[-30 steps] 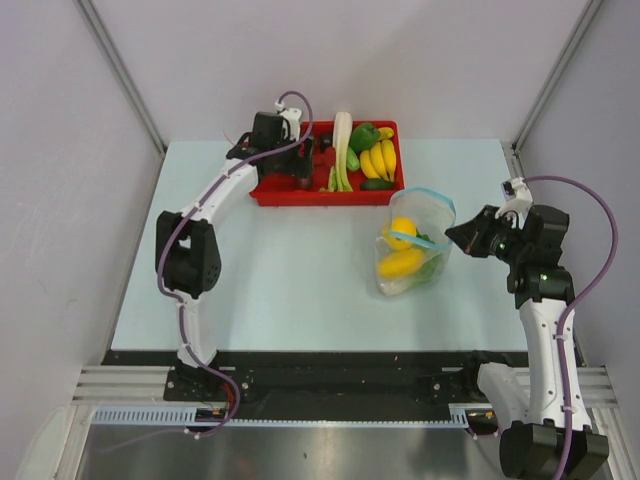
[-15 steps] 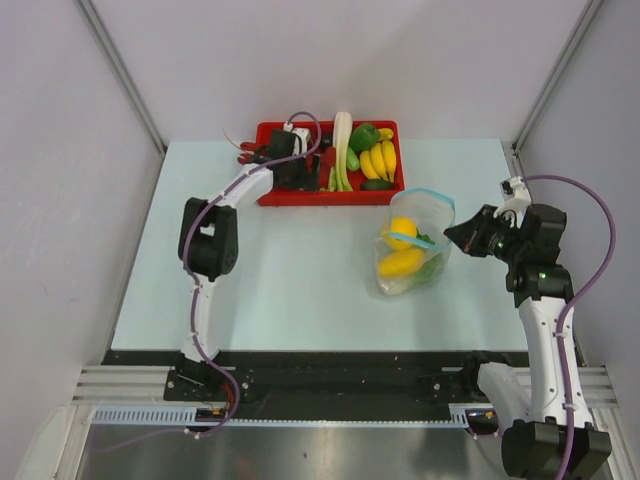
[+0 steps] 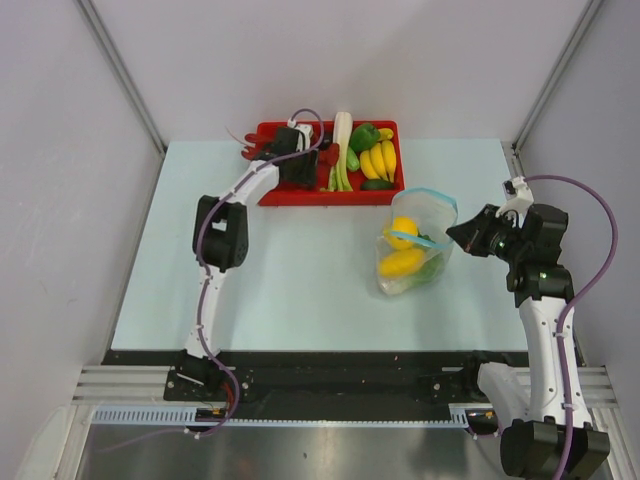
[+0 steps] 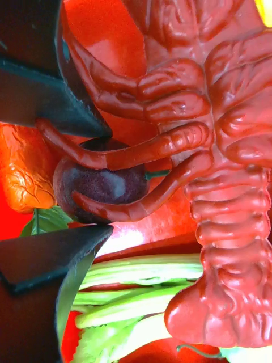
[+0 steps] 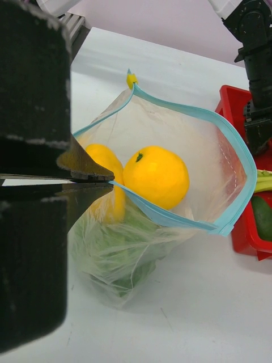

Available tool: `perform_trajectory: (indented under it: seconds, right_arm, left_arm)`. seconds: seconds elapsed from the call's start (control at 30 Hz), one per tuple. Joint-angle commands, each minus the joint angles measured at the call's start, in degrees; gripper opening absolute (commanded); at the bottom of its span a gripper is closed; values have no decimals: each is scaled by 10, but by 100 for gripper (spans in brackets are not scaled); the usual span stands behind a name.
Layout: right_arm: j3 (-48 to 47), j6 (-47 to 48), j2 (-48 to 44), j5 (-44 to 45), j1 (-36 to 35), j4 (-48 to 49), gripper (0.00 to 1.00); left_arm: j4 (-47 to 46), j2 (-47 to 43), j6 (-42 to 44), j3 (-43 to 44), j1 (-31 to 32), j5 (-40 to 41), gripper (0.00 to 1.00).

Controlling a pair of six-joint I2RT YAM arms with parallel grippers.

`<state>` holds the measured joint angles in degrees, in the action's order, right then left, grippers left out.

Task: Place the food in the zip-top bag and seal the zipper
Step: Pick up the fake fruit from the bin, then place the fake fruit in the zipper food storage bag.

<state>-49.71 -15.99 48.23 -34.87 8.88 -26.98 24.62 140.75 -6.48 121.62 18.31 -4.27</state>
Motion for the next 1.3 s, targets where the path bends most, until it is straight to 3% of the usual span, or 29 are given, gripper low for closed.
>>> perform_trajectory:
  seconds: [0.0,0.17,0.53,0.77,0.97,1.27]
  right_arm:
    - [-5,1,-2,7,4,25,0]
    - [-4,1,-2,5,4,22,0]
    - [-4,3,-9,-6,0,9,0]
    - [-4,10,-15,-7,-2,2,0]
    - [-4,12,-29,-8,-2,-6,0]
    - [-4,15,-48,-3,1,-21,0]
  left_arm:
    - [-15,-53,11,-3,-9,-35,65]
    - [-22,-143,8,-52,-10,-85,62]
    - [10,-264,-20,-85,21,-311,59]
    - [-40,-292,-20,-97,79,-297,63]
    - [-83,-298,-27,-88,116,-385,62]
    - [-52,-314,64,-111,217,-418,62]
